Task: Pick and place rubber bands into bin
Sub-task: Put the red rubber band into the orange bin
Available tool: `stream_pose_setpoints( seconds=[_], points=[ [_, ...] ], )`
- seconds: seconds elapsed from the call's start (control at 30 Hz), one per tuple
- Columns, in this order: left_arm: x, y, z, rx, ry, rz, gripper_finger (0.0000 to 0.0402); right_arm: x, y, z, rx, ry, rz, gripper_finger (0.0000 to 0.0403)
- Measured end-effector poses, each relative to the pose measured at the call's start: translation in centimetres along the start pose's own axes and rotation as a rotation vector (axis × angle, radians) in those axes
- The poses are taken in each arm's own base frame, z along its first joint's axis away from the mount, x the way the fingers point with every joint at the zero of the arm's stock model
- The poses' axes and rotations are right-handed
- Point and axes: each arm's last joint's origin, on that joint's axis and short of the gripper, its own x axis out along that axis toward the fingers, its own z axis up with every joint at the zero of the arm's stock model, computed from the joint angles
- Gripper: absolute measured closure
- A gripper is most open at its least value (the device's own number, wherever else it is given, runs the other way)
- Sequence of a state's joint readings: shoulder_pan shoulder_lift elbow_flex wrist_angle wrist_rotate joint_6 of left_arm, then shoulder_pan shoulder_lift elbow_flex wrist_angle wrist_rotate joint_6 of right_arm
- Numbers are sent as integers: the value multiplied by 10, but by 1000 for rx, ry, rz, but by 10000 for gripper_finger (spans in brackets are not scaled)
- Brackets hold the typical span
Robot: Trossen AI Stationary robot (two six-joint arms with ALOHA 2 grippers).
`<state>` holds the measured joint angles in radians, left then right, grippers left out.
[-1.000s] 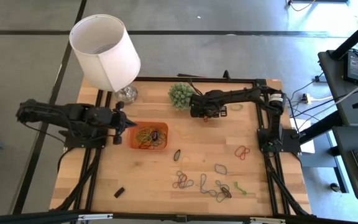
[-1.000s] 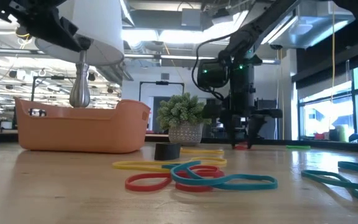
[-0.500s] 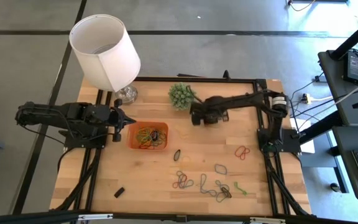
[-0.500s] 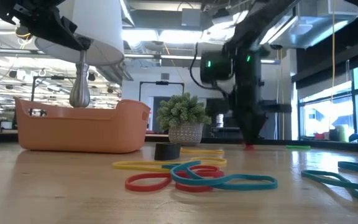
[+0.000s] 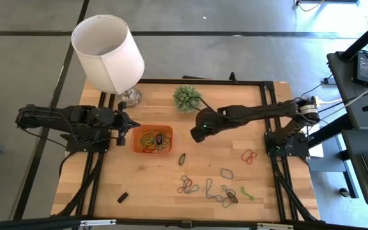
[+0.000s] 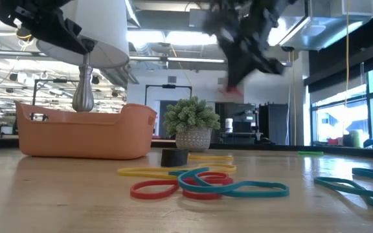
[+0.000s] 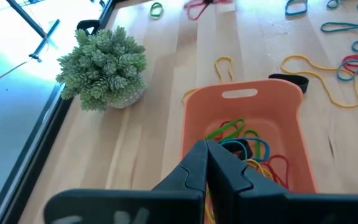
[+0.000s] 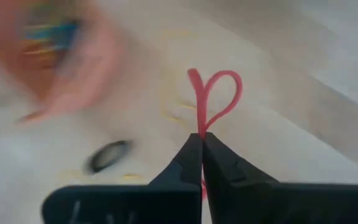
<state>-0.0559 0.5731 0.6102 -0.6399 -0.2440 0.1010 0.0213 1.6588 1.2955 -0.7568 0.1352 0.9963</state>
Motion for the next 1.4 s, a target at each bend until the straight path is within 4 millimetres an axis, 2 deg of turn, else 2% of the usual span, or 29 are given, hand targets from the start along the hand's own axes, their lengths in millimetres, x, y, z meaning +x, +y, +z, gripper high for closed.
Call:
stream_pose_setpoints(
  seconds=[0.1, 0.33, 0.5, 0.63, 0.83, 1.03, 1.2, 1.4],
  points=[
    [2, -1, 0, 3, 12, -1, 400, -11, 23, 5, -153, -59, 83, 402],
    [9, -2, 0, 10, 47, -7, 400, -14, 75, 31, -433, -183, 137, 403],
    [14, -3, 1, 18, 70, -10, 400, 2, 109, 54, -614, -226, 167, 403],
    [14, -4, 3, 2, 38, -40, 400, 28, 128, 66, -712, -203, 208, 403],
    [9, -4, 7, -12, -25, -91, 400, 82, 141, 67, -792, -118, 221, 403],
    [8, -5, 6, -47, -25, -117, 400, 127, 137, 60, -816, -49, 175, 402],
    [8, -5, 6, -54, -26, -126, 400, 139, 132, 55, -821, 0, 141, 387],
    [8, -5, 6, -41, -26, -125, 400, 132, 134, 58, -818, -16, 151, 341]
  ],
)
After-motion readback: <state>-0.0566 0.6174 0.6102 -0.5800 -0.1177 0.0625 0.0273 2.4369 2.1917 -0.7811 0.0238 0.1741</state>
